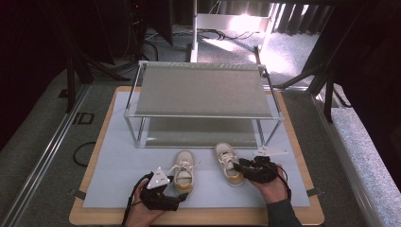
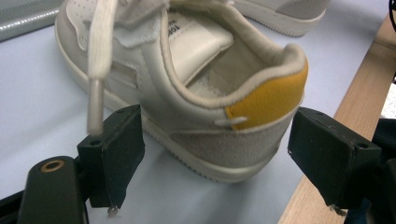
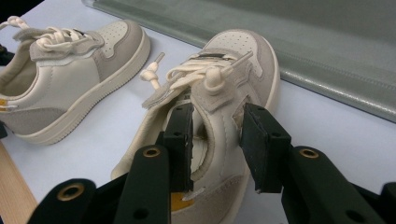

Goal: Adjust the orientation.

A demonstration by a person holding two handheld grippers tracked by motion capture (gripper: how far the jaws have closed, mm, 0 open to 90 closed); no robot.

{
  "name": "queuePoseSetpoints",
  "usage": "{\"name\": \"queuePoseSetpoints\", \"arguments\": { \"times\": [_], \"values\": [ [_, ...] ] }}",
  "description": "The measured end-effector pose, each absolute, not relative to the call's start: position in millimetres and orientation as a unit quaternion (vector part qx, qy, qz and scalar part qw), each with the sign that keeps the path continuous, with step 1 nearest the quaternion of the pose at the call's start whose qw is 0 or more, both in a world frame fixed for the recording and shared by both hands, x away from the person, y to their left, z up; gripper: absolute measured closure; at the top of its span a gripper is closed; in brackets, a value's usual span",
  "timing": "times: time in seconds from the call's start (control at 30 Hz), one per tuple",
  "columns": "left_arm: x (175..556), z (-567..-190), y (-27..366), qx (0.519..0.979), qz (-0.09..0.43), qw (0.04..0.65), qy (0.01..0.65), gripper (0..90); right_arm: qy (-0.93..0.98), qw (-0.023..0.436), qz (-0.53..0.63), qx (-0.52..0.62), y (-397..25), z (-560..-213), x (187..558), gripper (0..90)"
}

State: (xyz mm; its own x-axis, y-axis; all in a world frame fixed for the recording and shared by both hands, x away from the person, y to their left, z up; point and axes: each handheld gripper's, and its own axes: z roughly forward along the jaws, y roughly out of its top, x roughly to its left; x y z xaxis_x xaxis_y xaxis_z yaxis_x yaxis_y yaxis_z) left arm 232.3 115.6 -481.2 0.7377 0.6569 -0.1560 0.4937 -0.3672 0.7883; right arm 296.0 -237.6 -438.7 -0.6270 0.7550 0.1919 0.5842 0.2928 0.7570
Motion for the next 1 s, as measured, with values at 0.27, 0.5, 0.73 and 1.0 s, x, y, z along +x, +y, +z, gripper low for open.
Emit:
{"name": "queuePoseSetpoints", "arguments": {
  "times": [0.27, 0.5, 0.73, 1.0],
  "values": [
    [234.9, -481.1, 111.4, 0.826, 0.1, 0.432, 0.348, 17.6, 0.798, 0.122, 0.412, 0.422, -236.0, -446.4, 298.6, 56.5],
    [244.6, -482.4, 109.1, 0.83, 0.088, 0.435, 0.339, 15.3, 0.786, 0.12, 0.432, 0.427, -228.7, -442.5, 291.7, 59.5],
    [253.9, -482.1, 101.1, 0.835, 0.081, 0.435, 0.326, 15.3, 0.785, 0.103, 0.424, 0.439, -229.1, -447.0, 292.7, 62.2],
    [257.7, -481.6, 98.1, 0.84, 0.077, 0.434, 0.317, 15.5, 0.785, 0.077, 0.435, 0.434, -220.7, -451.0, 290.4, 64.4]
  ]
}}
